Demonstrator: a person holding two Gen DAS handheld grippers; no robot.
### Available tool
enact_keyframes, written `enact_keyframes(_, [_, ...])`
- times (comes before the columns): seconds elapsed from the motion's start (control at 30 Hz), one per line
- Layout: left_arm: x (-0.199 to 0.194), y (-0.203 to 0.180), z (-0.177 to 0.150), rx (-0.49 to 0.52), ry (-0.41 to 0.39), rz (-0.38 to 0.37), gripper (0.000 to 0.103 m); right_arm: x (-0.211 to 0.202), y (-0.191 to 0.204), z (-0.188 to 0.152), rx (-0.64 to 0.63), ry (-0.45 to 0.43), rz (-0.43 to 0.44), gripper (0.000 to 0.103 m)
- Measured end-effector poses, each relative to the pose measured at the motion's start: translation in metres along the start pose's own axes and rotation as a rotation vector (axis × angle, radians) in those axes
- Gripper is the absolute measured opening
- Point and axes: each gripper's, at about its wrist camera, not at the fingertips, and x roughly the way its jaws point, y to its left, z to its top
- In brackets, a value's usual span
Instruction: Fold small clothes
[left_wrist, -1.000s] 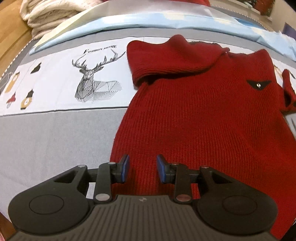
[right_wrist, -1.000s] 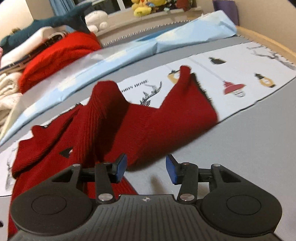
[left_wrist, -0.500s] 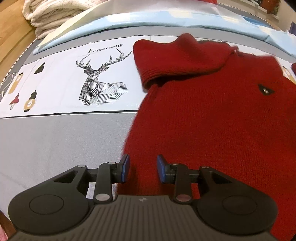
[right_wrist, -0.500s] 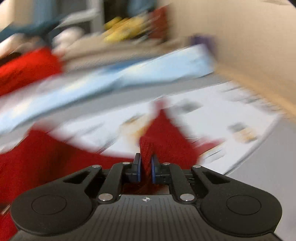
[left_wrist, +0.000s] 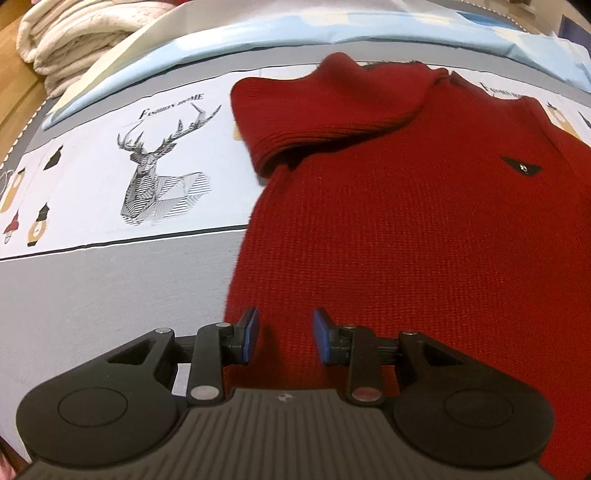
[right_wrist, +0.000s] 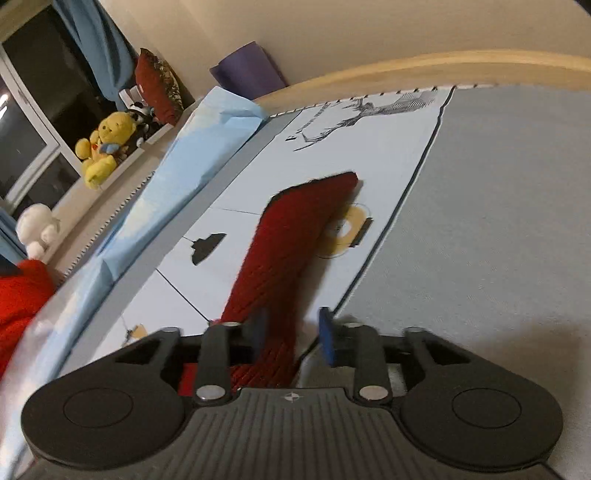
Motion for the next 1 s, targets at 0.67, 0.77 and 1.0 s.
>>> enact_keyframes(0.67, [0.005, -0.009, 0.001, -0.001, 0.016, -0.004, 0.036, 0.041, 0.025, -0.01, 0.003, 0.042, 0.092, 0.04])
enact_keyframes(0.77, [0.005, -0.009, 0.002, -0.008, 0.016, -0.004, 0.036, 0.047, 0.023, -0.007, 0.075, 0.074, 0.184, 0.013])
enact_keyframes(1.0, [0.004, -0.006, 0.004, -0.032, 0.009, -0.01, 0.036, -0.006, 0.029, -0.001, 0.006, -0.238, -0.026, 0.009])
